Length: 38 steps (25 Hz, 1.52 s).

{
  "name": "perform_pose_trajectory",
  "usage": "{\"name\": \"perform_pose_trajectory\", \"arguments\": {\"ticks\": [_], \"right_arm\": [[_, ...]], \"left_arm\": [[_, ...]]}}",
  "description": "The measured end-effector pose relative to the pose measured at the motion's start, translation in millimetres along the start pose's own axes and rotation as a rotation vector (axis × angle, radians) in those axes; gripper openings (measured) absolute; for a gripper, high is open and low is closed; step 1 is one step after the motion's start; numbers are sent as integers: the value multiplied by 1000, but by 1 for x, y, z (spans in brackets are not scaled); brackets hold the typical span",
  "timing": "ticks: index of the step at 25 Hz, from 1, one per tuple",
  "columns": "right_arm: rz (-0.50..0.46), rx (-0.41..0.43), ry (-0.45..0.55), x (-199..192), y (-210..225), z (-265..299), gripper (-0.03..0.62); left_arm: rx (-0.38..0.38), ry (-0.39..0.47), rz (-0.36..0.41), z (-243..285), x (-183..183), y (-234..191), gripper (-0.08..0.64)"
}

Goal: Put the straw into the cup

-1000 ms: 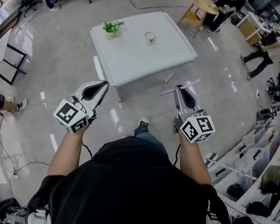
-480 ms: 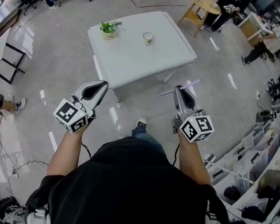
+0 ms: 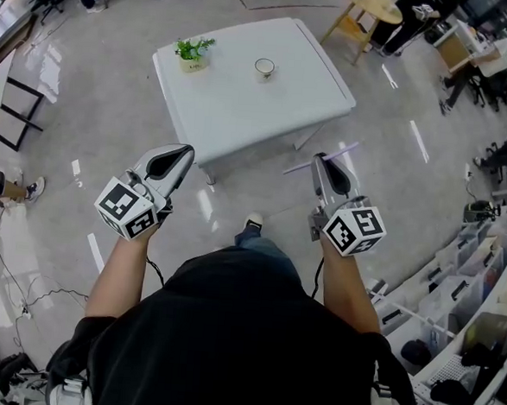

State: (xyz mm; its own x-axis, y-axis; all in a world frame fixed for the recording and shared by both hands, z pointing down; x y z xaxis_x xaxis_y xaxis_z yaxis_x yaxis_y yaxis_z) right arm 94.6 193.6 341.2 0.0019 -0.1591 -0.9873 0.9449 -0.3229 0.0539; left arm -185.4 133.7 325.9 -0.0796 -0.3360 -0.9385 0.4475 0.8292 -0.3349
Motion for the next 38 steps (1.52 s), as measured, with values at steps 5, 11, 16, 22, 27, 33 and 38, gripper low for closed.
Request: {"name": "perform_pose_trajectory", "arguments": {"ticks": [5, 11, 16, 22, 27, 33, 38], "right_arm": [[7, 8, -9, -2, 12, 11, 52], [13, 22, -21, -7, 24, 26, 52], [15, 36, -29, -11, 31, 42, 52], [18, 55, -46, -15, 39, 59, 52], [24, 70, -62, -19, 49, 71, 52], [25, 86, -72, -22, 59, 86, 52], [24, 101, -80, -24, 68, 99, 52]], "left_arm": [[6, -11, -8, 15, -2, -6, 0], [24, -17, -32, 28, -3, -17, 0], [26, -10, -46, 37, -5, -29, 0], [43, -32, -71, 48, -10, -43, 0], [44, -34, -82, 62, -13, -50, 0], [52, -46, -96, 74, -15, -59, 0], [70, -47, -104, 82, -15, -69, 0]]}}
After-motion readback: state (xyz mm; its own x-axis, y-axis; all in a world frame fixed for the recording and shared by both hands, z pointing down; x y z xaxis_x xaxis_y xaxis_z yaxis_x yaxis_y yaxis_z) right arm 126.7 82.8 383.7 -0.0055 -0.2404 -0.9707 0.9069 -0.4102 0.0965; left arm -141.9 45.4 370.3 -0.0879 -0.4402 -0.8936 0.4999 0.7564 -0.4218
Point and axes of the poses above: the fingertips, and each gripper's own axes: z forward along the fingers, y to its right, x out of its top, the point moved 3 cm from there along -z, backward along the fingers, and after that the axes turned 11 degrees about -z, right-handed, at the moved point
